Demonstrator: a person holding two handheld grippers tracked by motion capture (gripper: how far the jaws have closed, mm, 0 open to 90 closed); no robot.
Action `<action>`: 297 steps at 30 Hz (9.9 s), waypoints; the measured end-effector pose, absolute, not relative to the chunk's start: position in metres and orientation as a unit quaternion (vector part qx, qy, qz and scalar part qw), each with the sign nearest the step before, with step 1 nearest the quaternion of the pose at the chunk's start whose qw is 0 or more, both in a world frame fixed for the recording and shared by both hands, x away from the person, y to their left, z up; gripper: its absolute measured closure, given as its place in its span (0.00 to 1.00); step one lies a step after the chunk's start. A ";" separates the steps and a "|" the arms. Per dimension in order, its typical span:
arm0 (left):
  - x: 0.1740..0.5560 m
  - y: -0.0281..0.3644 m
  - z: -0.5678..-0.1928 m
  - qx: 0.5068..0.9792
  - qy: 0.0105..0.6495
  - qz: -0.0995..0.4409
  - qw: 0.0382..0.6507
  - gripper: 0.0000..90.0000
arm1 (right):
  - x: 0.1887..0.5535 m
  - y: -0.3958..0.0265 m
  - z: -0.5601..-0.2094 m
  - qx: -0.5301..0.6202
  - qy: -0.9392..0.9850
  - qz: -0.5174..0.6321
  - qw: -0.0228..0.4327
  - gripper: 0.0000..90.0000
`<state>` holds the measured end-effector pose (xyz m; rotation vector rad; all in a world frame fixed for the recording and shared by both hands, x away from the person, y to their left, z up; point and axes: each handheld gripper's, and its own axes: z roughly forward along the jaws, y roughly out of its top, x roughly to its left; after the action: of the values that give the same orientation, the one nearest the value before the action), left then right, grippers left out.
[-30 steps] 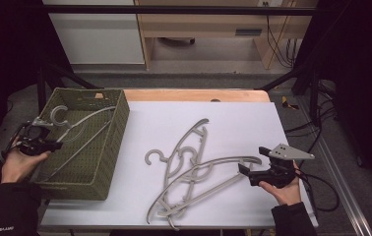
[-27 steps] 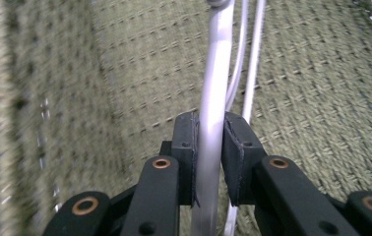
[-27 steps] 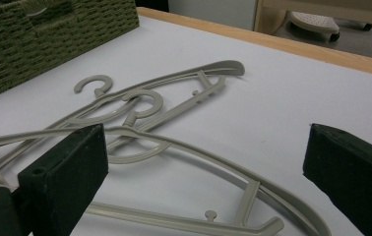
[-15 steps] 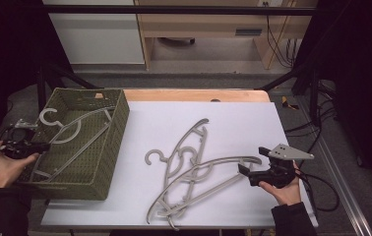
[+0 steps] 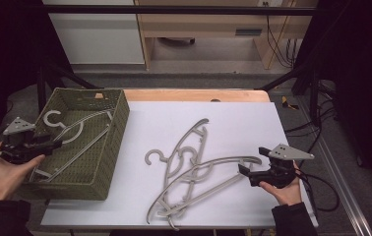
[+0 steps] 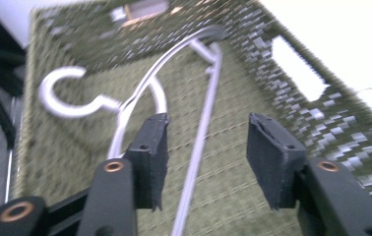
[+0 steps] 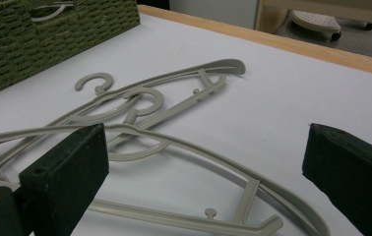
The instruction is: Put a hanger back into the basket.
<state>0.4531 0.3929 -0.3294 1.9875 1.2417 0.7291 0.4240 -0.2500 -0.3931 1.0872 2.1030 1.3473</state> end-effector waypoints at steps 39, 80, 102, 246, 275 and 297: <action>0.393 0.196 -0.409 0.821 0.336 0.145 0.438 0.34 | 0.468 -0.209 -0.420 0.355 0.825 0.410 0.158 0.10; 0.389 0.174 -0.437 0.857 0.332 0.104 0.380 0.99 | 0.512 -0.190 -0.465 0.322 0.884 0.308 0.141 0.37; 0.392 0.179 -0.435 0.852 0.343 0.112 0.378 0.98 | 0.508 -0.197 -0.465 0.298 0.898 0.292 0.142 0.69; 0.400 0.026 -0.465 0.879 0.330 0.078 0.334 0.50 | 0.425 -0.241 -0.433 0.388 0.766 0.481 0.176 0.35; 0.411 0.030 -0.459 0.900 0.303 0.065 0.305 0.69 | 0.423 -0.244 -0.430 0.390 0.763 0.483 0.178 0.34; 0.423 0.014 -0.459 0.901 0.322 0.069 0.283 0.90 | 0.422 -0.251 -0.426 0.395 0.759 0.486 0.178 0.31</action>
<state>0.4231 0.0136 -0.4591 2.4125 0.8619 0.1854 0.4224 -0.2506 -0.4260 1.1172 2.1467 1.3749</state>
